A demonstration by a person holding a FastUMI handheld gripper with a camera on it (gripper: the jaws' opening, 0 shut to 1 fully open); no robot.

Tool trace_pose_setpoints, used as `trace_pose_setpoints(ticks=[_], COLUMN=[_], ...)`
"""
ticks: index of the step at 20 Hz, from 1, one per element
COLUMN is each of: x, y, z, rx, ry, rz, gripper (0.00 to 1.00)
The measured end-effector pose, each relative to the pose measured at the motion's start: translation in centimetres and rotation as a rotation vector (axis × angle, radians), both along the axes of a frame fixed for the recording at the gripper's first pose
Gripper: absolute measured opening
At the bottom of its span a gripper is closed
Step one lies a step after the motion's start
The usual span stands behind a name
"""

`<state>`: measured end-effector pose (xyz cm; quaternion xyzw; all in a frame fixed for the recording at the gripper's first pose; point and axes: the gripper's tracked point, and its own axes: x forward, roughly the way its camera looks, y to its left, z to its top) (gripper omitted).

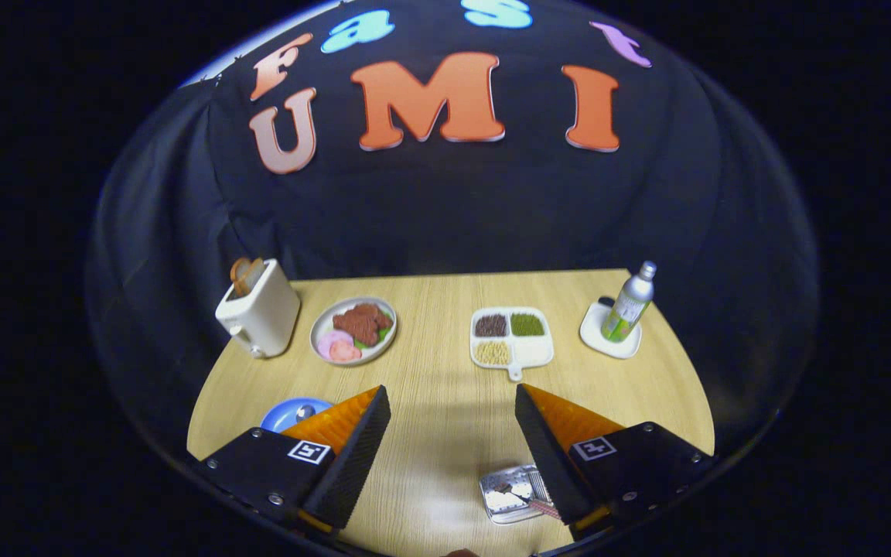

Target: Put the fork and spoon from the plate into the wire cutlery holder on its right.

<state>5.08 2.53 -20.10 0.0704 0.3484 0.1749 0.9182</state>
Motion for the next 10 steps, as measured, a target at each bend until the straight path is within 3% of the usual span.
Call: trace_pose_setpoints(ticks=[5,10], x=[1.4,1.1], y=[0.5,2.7], z=[7.1,11.7], rx=[0.014,0.029], ry=[-0.325,-0.496], rz=[-0.130,-0.187], gripper=[0.97,0.97])
